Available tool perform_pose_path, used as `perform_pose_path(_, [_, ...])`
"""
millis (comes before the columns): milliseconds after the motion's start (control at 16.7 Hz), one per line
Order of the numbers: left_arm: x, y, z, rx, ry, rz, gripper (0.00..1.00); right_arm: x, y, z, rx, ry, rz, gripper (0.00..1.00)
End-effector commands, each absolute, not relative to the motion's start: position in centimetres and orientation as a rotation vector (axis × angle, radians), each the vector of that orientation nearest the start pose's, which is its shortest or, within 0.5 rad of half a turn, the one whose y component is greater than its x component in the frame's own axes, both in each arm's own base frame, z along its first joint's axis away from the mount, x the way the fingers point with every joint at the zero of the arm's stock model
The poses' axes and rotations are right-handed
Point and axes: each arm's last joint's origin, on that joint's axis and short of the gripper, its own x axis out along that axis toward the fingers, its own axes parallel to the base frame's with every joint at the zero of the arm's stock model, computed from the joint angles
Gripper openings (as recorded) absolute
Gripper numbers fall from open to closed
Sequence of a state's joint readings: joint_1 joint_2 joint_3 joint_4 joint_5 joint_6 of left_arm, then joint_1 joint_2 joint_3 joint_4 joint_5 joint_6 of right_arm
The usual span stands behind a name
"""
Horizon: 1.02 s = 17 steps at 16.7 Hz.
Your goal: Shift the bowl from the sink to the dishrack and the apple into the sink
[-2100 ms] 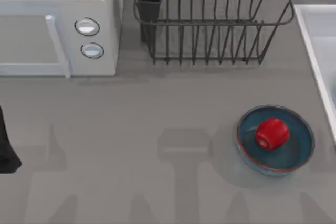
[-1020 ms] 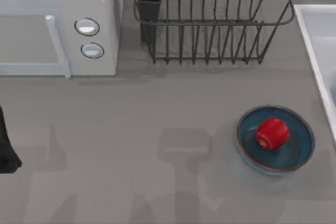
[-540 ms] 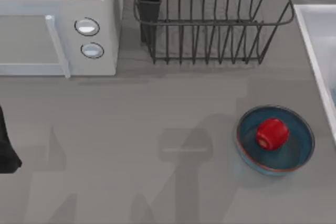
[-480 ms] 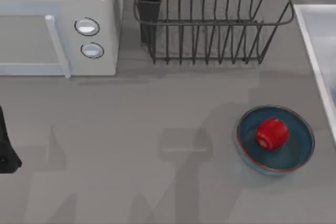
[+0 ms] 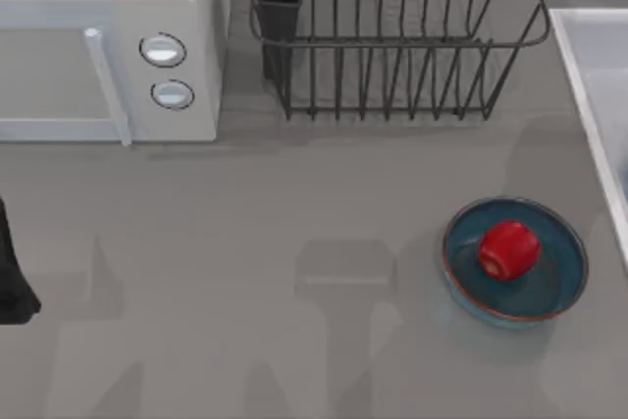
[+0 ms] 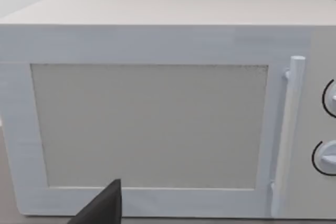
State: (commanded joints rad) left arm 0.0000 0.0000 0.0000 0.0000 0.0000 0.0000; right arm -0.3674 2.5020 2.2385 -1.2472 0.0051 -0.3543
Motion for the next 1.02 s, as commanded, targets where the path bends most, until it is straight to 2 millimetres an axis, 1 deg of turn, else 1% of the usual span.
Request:
perform_pose_path(120, [10.6,-0.1,16.0,0.0,0.0,0.0,1.0,47.2,-18.1,14.9,0.0,1.486,-0.011,1.0])
perform_pose_path(240, [10.6,-0.1,16.0,0.0,0.0,0.0,1.0,47.5,-18.4,14.8,0.007,1.471,-0.008,1.0])
perform_pose_path(600, [10.6,-0.1,16.0,0.0,0.0,0.0,1.0,47.6,-18.2,14.7,0.003,1.471,-0.006,1.0])
perform_pose_path(720, [10.6,-0.1,16.0,0.0,0.0,0.0,1.0,47.8,-18.3,13.2,0.008,1.474,-0.008,1.0])
perform_pose_path(1020, [10.6,-0.1,16.0,0.0,0.0,0.0,1.0,48.5,-18.5,6.6,0.005,1.464,-0.01,1.0])
